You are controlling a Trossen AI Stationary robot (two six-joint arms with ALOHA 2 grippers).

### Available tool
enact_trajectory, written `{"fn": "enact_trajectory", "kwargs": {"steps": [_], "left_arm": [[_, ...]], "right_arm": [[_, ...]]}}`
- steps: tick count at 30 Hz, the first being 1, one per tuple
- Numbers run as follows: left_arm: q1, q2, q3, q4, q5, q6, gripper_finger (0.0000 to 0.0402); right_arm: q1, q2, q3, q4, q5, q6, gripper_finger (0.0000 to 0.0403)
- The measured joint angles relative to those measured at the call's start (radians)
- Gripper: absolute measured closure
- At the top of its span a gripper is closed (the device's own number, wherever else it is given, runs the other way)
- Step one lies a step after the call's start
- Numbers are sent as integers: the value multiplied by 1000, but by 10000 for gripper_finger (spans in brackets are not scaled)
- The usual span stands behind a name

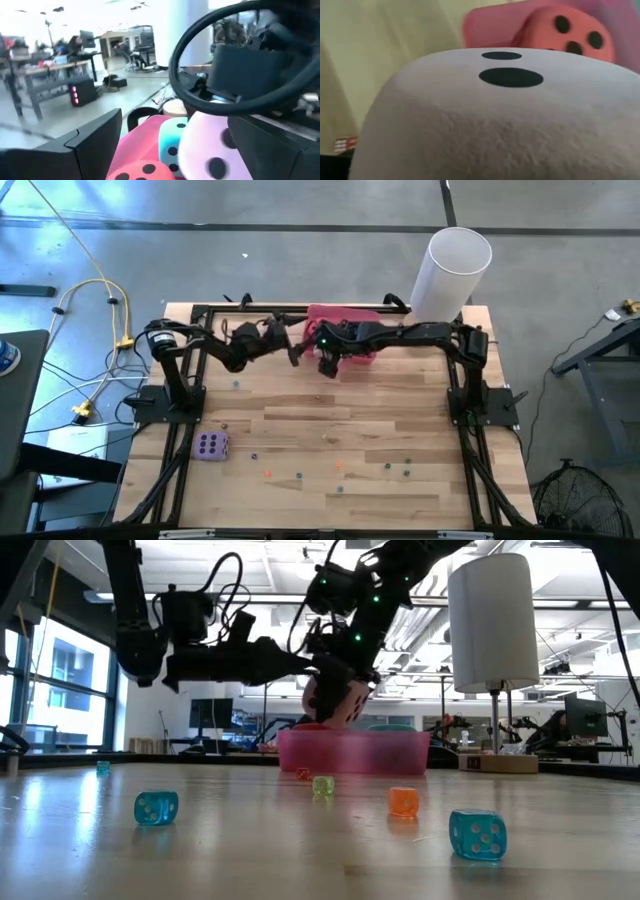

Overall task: Pick & Place Dice
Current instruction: Put the large pink dice into the pink bin

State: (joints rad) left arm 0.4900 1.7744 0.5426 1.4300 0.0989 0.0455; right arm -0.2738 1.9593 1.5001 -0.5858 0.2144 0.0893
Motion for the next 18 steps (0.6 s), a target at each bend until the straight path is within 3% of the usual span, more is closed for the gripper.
{"fn": "enact_trajectory", "kwargs": {"steps": [8,18], "left_arm": [[-10,1,-1,1,87,-15,49],[-23,1,18,8,81,13,49]], "right_arm": [[-1,0,0,16,21,-14,3],[-16,0,0,69,47,-31,3]]}}
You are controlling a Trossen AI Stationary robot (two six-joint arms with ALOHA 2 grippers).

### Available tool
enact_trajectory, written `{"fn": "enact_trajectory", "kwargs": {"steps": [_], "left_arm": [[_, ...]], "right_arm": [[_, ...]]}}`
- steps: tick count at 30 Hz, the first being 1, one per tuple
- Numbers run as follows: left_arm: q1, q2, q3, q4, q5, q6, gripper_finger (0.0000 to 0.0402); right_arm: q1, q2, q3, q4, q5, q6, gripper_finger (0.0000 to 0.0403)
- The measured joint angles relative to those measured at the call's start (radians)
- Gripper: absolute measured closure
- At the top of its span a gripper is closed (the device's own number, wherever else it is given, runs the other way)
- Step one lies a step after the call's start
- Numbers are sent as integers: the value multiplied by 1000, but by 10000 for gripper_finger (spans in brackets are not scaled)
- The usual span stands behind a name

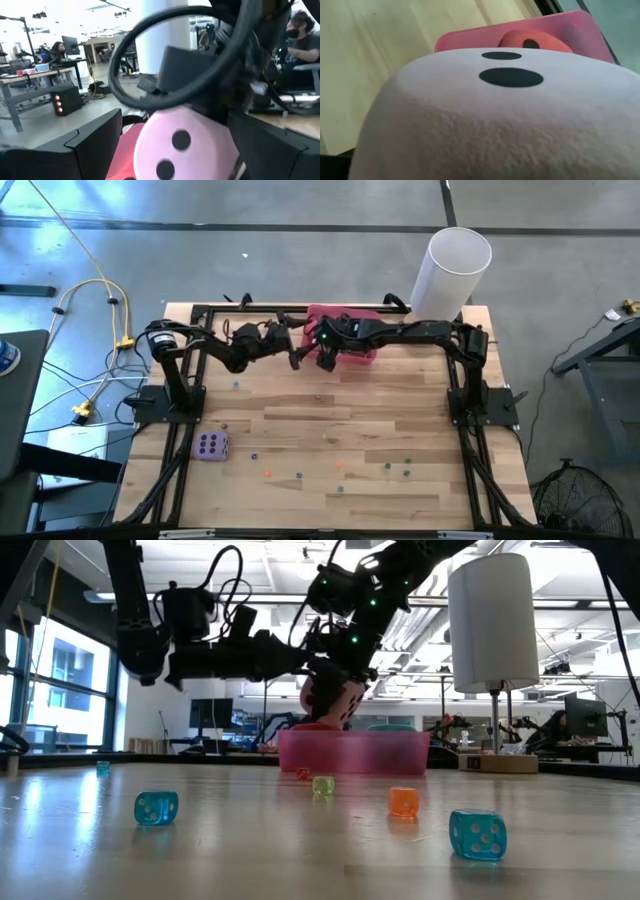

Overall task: Pick & Place Dice
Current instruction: Put the large pink dice into the pink bin

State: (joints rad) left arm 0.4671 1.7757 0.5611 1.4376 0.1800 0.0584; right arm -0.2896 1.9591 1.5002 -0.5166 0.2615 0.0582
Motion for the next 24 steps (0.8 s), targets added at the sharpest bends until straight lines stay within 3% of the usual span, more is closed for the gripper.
{"fn": "enact_trajectory", "kwargs": {"steps": [4,13,24], "left_arm": [[-4,0,28,-20,5,-26,49],[-14,1,113,-232,12,112,49],[25,6,126,-309,13,146,49]], "right_arm": [[0,-1,0,3,1,0,3],[-2,-1,-1,14,7,-8,3],[2,-1,0,-12,108,-2,3]]}}
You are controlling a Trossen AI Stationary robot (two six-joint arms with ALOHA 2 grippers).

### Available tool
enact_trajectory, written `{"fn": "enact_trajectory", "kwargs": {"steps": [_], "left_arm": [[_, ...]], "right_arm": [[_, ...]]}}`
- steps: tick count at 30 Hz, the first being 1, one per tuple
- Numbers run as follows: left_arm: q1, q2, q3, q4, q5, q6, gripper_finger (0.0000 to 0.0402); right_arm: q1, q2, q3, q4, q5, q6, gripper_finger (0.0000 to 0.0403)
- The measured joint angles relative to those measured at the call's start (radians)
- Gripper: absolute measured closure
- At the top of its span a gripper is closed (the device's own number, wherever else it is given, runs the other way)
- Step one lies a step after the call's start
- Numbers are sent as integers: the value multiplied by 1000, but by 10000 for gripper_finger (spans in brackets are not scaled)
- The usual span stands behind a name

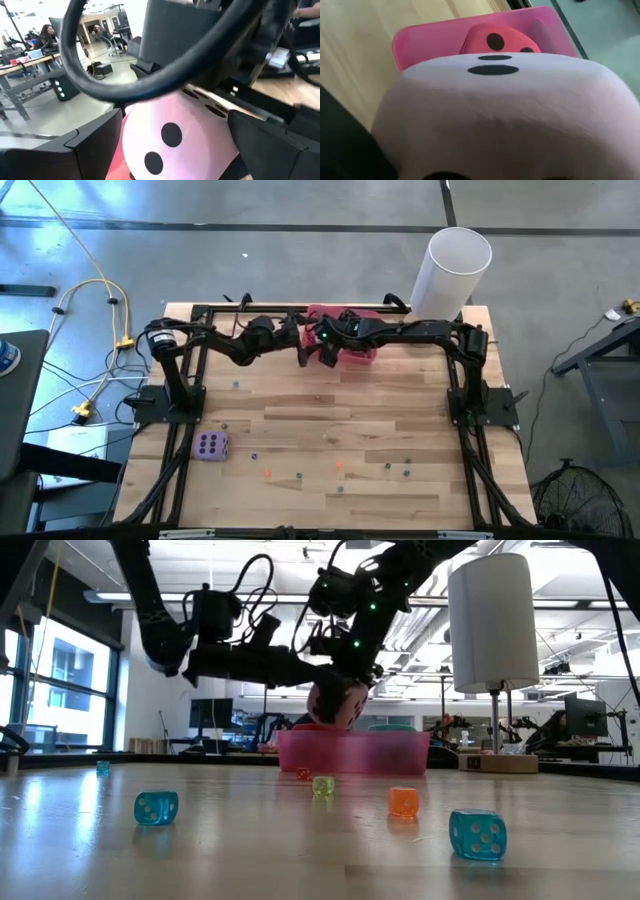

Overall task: Pick & Place Dice
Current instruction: Put the large pink dice into the pink bin

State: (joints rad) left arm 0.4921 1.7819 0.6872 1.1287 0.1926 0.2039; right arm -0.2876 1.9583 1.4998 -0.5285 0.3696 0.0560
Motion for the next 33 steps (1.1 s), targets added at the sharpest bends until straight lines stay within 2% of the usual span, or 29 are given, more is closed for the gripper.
{"fn": "enact_trajectory", "kwargs": {"steps": [9,13,19,33], "left_arm": [[6,84,3,66,3,-25,49],[6,104,3,85,-9,-22,49],[2,109,2,83,-69,-40,49],[2,110,0,79,-79,-48,49]], "right_arm": [[2,1,-1,-38,4,-1,2],[5,1,-1,-69,52,21,2],[6,1,2,-120,57,30,2],[48,-1,2,-148,86,-10,3]]}}
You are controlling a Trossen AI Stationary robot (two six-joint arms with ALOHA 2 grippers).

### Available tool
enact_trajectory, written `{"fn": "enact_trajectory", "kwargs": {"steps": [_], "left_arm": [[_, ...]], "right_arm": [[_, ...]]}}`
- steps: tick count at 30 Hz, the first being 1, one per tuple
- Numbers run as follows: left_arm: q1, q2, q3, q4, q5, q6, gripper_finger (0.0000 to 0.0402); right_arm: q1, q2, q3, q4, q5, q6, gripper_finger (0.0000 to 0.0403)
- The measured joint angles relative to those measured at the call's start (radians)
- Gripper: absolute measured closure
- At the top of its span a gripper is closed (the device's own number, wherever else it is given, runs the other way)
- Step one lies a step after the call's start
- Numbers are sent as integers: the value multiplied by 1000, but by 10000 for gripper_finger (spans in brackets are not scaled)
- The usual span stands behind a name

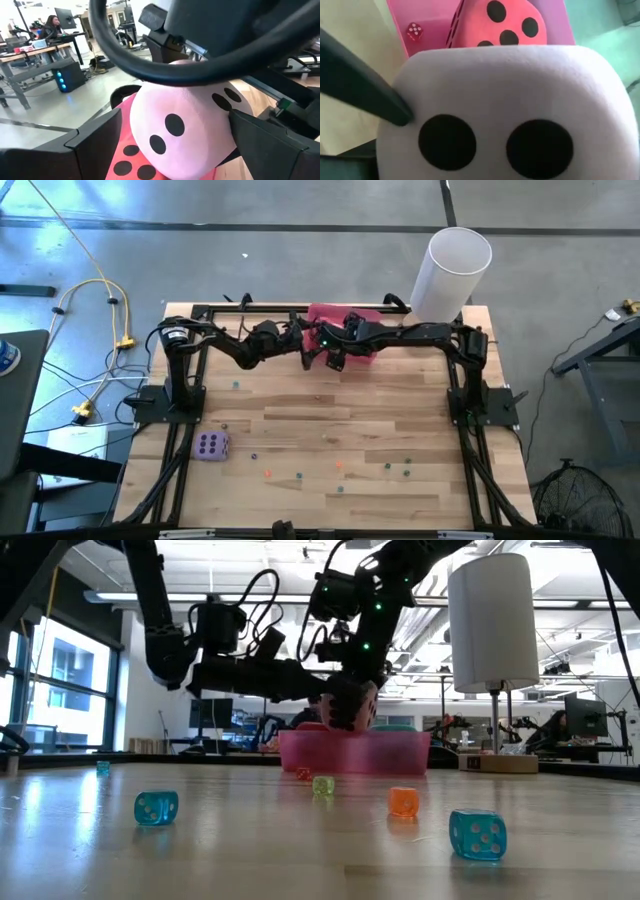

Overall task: Pick & Place Dice
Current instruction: Put the large pink dice into the pink bin

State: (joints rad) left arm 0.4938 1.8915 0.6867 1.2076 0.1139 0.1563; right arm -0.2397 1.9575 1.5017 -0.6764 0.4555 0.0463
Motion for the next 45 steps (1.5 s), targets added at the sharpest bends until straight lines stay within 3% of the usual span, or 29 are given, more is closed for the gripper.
{"fn": "enact_trajectory", "kwargs": {"steps": [7,15,23,30,38,45], "left_arm": [[0,2,0,-10,-17,-1,49],[16,3,-2,-73,-194,-12,49],[-13,4,-3,57,-167,4,49],[-71,3,-1,177,-15,-18,49],[-92,2,3,175,-11,-15,49],[-83,-2,22,75,-83,27,49]], "right_arm": [[26,-5,1,-89,99,-3,3],[30,-5,0,-128,76,9,3],[30,-3,0,-128,88,11,3],[32,-1,-1,-57,81,6,3],[44,-15,-1,63,62,-60,3],[51,-14,-3,50,76,-73,3]]}}
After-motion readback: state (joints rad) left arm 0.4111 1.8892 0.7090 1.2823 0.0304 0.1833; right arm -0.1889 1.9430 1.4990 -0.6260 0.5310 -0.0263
